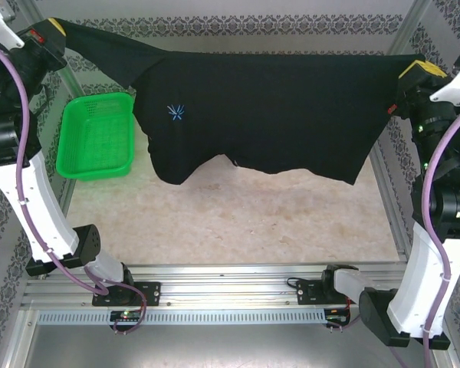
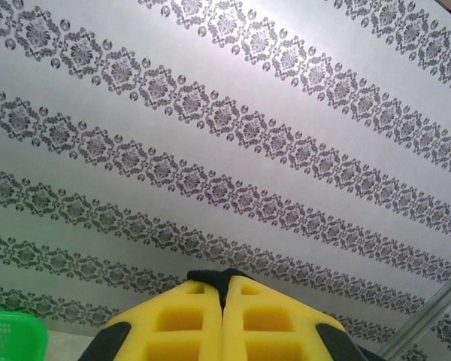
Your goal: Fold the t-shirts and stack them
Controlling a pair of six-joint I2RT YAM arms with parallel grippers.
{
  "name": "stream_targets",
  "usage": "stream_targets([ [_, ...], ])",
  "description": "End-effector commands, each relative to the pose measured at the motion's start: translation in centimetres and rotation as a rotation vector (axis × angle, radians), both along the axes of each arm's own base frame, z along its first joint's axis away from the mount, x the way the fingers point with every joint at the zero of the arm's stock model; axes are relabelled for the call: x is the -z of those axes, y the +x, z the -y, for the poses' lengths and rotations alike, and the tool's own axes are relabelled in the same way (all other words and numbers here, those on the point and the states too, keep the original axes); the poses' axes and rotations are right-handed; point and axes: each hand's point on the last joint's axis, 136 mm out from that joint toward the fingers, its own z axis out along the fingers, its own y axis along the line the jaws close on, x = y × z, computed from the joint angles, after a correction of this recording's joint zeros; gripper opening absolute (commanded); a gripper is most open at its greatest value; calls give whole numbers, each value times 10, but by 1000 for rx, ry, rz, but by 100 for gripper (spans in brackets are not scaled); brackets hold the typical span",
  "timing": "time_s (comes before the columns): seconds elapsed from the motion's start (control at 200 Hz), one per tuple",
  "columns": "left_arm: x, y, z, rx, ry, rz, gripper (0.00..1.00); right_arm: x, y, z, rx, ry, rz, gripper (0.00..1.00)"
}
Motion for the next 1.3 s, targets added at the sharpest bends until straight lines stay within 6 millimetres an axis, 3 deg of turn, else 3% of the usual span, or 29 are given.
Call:
stream_targets([
  [0.0, -4, -3, -12, -35, -28, 13, 0, -2, -6, 12, 69, -29, 7, 0],
  [0.225, -27, 0, -9, -2, -39, 107, 0, -8, 6, 2, -5, 15, 12, 0],
  [0.385, -8, 48, -15, 62, -112, 65, 0, 4, 41, -1, -48, 45, -30, 0],
  [0.58, 33, 129, 1, 256, -231, 1, 0, 26, 117, -5, -132, 102, -110, 0],
  [0.729, 58, 187, 17, 336, -299, -17, 0, 41, 199, -11, -243, 185, -157, 0],
  [0.809, 64, 212, 15, 354, -362, 20, 0, 36, 238, -21, -349, 244, -136, 0],
  [0.889, 56, 227, 10, 382, -451, 95, 0, 4, 254, -27, -450, 285, 13, 0],
  [0.989, 25, 214, 5, 371, -436, 227, 0, -28, 261, -11, -502, 361, 191, 0],
  [1.109, -26, 175, -13, 315, -377, 407, 0, -74, 240, 10, -487, 328, 432, 0],
  [1.209, -63, 137, -39, 256, -351, 554, 0, -100, 218, 42, -421, 349, 576, 0],
  [1.299, -85, 109, -54, 217, -301, 651, 0, -108, 208, 78, -387, 415, 662, 0],
])
